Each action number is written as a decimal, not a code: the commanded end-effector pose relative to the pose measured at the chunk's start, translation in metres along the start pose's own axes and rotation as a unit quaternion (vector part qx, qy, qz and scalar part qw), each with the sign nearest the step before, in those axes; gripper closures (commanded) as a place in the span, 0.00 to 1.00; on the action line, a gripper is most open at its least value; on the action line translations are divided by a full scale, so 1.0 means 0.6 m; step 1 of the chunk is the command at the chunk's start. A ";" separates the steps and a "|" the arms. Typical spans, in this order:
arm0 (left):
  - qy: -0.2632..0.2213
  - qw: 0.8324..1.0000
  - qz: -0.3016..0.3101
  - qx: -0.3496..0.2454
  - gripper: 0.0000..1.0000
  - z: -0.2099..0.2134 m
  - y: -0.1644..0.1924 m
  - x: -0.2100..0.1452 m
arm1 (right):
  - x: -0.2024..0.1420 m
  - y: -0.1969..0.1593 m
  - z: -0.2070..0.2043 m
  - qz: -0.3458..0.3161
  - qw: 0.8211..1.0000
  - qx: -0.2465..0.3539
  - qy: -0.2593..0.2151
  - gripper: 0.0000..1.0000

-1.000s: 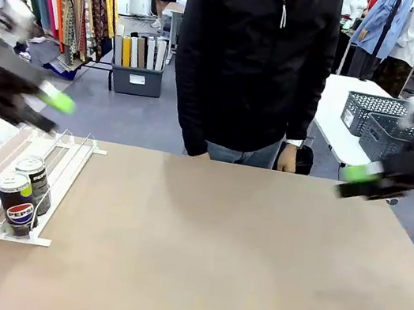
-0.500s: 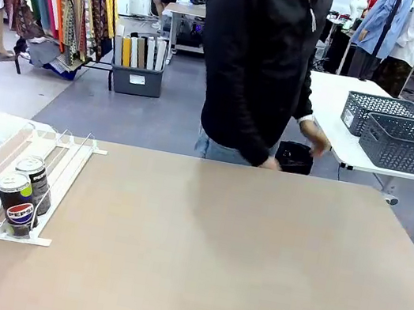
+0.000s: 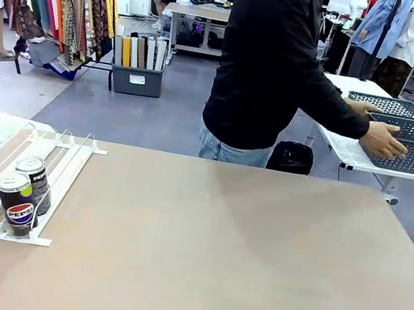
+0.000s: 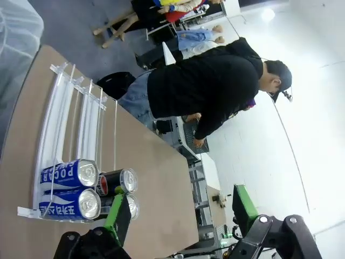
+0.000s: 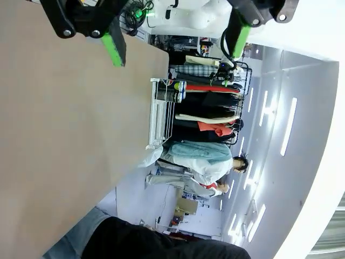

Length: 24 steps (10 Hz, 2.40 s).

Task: Retrieve and store the cans from the dispenser.
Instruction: Pick up one can from the Automatic Can Dispenser and place it in the middle of the table.

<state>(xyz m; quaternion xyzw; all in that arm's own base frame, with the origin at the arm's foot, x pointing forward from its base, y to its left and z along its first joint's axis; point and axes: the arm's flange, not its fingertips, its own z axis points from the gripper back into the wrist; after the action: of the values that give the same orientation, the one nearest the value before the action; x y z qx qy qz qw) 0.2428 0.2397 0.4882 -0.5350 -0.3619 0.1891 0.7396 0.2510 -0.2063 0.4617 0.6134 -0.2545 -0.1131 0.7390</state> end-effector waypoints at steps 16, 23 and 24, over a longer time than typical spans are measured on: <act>0.401 0.762 -0.234 0.451 0.00 -0.427 -0.120 -0.174 | -0.003 -0.005 0.009 -0.001 1.000 0.013 0.004 0.00; 0.387 0.761 -0.245 0.458 0.00 -0.475 -0.090 -0.192 | -0.003 -0.005 0.009 -0.001 1.000 0.013 0.004 0.00; 0.379 0.763 -0.248 0.461 0.00 -0.483 -0.085 -0.189 | -0.003 -0.005 0.009 -0.001 1.000 0.013 0.004 0.00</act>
<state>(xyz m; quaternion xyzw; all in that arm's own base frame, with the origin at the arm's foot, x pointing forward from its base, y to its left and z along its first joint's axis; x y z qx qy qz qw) 0.3670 -0.0392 0.4541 -0.0651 -0.0342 -0.0856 0.9936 0.2474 -0.2081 0.4576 0.6220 -0.2461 -0.1162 0.7342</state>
